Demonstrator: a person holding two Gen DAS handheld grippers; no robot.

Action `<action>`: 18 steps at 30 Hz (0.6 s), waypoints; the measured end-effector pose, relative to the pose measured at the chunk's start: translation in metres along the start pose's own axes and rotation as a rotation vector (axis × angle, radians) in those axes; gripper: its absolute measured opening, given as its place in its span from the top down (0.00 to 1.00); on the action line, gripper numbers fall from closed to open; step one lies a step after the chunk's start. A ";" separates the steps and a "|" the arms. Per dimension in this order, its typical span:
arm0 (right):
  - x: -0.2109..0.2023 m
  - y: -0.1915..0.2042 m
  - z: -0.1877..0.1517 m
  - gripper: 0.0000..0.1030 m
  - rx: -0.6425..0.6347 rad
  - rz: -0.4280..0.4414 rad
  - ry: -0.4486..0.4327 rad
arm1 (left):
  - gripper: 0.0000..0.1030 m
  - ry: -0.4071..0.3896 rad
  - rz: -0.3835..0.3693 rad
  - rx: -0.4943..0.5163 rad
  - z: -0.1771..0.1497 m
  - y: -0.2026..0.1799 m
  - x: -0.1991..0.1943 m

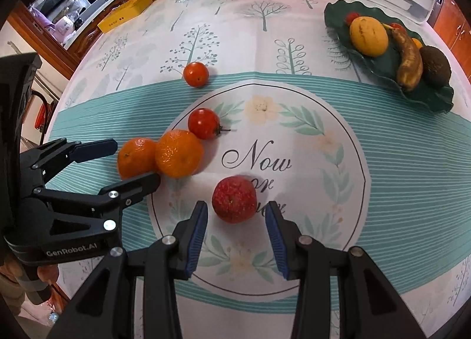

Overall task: Organize fruits
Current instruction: 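Grasp the large mandarin with the left tool while the right tool grasps the second red apple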

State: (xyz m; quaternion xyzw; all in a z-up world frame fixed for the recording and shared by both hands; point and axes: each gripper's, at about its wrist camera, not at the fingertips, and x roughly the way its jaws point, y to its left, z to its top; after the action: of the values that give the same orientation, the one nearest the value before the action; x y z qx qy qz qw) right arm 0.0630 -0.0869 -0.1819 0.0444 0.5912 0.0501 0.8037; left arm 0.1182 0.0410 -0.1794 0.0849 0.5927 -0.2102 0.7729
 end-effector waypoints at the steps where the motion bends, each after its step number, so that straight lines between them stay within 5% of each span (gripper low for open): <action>1: 0.002 0.000 0.000 0.60 -0.001 0.000 -0.001 | 0.35 0.004 -0.003 0.000 0.000 0.000 0.001; 10: 0.009 0.002 0.005 0.67 -0.022 0.002 -0.008 | 0.57 -0.021 -0.041 -0.007 0.002 -0.005 0.001; 18: 0.010 0.002 0.005 0.68 -0.035 0.013 -0.018 | 0.58 -0.029 -0.029 -0.037 0.001 -0.007 0.001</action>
State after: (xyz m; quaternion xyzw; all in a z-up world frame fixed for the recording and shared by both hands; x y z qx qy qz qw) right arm 0.0705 -0.0836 -0.1893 0.0348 0.5829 0.0653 0.8092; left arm 0.1162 0.0338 -0.1791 0.0589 0.5864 -0.2113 0.7798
